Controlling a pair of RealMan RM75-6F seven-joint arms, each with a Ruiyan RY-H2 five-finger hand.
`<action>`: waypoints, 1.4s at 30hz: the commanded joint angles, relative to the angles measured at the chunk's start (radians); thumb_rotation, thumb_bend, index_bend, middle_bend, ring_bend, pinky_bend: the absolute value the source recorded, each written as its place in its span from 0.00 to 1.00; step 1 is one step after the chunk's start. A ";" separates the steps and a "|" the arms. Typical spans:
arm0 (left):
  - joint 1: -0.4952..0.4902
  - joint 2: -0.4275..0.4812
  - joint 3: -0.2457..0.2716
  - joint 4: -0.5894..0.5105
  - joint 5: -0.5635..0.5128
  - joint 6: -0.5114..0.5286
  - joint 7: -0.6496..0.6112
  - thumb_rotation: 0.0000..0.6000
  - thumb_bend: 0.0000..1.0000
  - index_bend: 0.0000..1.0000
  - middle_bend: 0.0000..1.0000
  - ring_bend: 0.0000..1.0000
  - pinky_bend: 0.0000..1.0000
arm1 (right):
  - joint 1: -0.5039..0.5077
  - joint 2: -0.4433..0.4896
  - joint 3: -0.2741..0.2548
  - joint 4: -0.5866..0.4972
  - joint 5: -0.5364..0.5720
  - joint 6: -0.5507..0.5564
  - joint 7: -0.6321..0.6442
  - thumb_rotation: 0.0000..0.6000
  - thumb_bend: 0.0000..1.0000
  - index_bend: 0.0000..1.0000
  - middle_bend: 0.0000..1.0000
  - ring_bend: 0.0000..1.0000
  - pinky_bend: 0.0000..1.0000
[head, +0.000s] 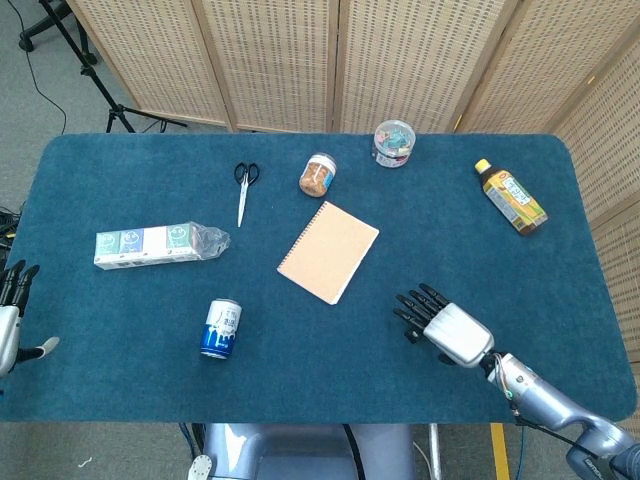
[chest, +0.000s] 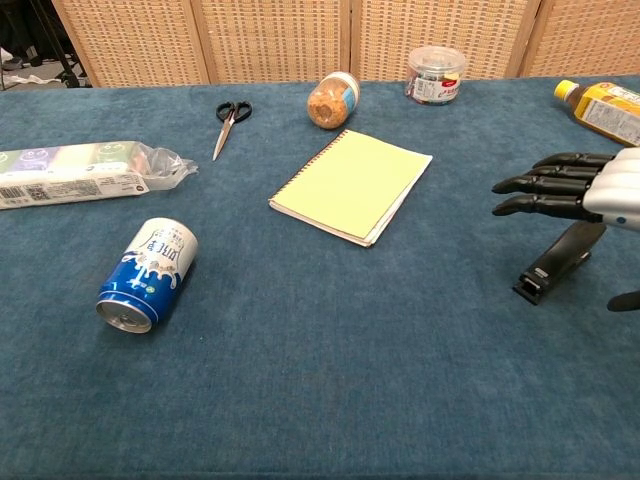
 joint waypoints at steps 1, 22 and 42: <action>-0.007 0.002 -0.006 0.001 -0.021 -0.017 0.001 1.00 0.00 0.00 0.00 0.00 0.00 | 0.040 -0.078 0.016 0.106 0.026 -0.028 -0.082 1.00 0.12 0.04 0.00 0.00 0.00; -0.011 0.018 -0.003 -0.010 -0.034 -0.032 -0.020 1.00 0.00 0.00 0.00 0.00 0.00 | 0.092 -0.183 -0.018 0.285 0.035 0.142 0.097 1.00 0.69 0.53 0.49 0.36 0.26; -0.019 0.045 0.002 -0.001 -0.031 -0.065 -0.093 1.00 0.00 0.00 0.00 0.00 0.00 | 0.419 -0.370 0.313 0.144 0.467 -0.240 -0.416 1.00 0.75 0.53 0.49 0.36 0.26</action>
